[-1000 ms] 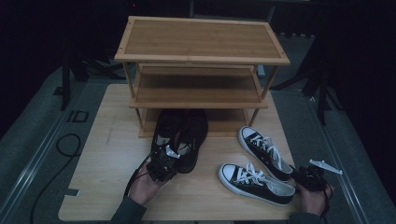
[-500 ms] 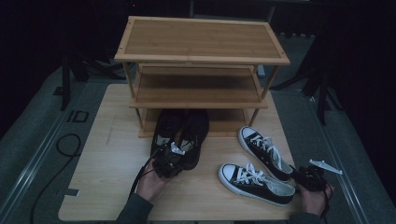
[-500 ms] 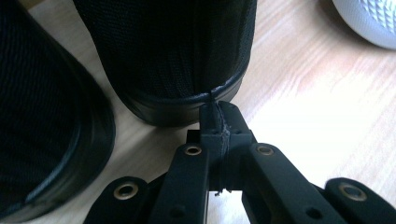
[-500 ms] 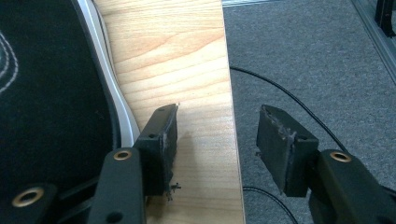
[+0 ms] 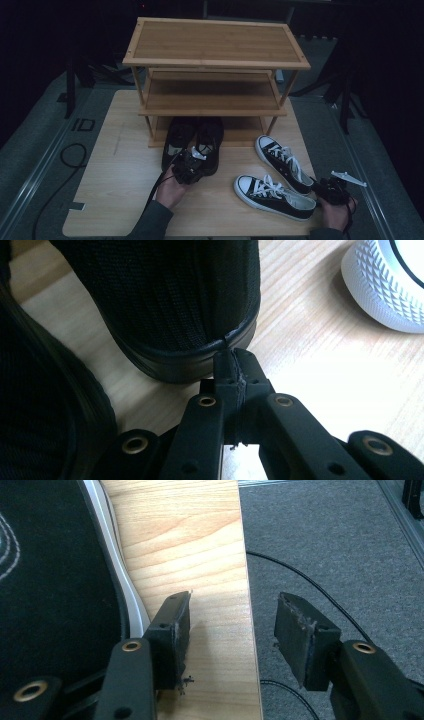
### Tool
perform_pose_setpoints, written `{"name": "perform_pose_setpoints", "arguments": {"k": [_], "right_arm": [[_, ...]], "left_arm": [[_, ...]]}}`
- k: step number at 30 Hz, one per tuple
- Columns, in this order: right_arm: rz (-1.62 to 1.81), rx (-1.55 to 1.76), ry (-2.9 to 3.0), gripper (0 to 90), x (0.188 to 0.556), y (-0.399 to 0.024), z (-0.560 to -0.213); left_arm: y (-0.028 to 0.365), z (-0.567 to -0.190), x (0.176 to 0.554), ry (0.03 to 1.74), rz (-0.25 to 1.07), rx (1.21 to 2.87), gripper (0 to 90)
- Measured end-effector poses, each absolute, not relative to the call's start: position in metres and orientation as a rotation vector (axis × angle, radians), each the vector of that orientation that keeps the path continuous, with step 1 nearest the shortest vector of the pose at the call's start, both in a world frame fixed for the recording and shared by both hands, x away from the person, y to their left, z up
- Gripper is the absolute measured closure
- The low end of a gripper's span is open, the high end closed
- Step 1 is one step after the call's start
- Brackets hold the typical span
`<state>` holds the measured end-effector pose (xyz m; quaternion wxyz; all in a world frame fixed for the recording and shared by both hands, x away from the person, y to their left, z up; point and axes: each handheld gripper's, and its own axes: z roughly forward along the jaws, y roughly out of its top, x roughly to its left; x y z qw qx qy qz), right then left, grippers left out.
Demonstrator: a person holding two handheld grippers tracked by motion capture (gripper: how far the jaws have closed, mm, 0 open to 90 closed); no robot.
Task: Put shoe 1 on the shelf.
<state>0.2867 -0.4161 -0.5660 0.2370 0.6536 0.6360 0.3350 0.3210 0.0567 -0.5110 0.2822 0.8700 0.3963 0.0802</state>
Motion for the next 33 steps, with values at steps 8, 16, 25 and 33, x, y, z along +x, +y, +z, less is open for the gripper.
{"name": "perform_pose_setpoints", "arguments": {"k": [8,16,25,33], "right_arm": [[0.919,1.792,1.743,47.8,0.287,-0.416,-0.566],[0.919,1.792,1.744,47.8,0.287,-0.416,-0.566],[0.919,1.790,1.744,47.8,0.287,-0.416,-0.566],[0.919,1.790,1.744,47.9,0.287,-0.416,-0.566]], "left_arm": [[0.056,-0.496,0.339,1.092,0.256,2.297,89.8],[0.047,-0.499,0.336,1.056,0.252,2.332,89.4],[0.036,-0.504,0.339,1.043,0.282,2.342,89.8],[0.020,-0.501,0.345,1.044,0.351,2.364,89.8]]}}
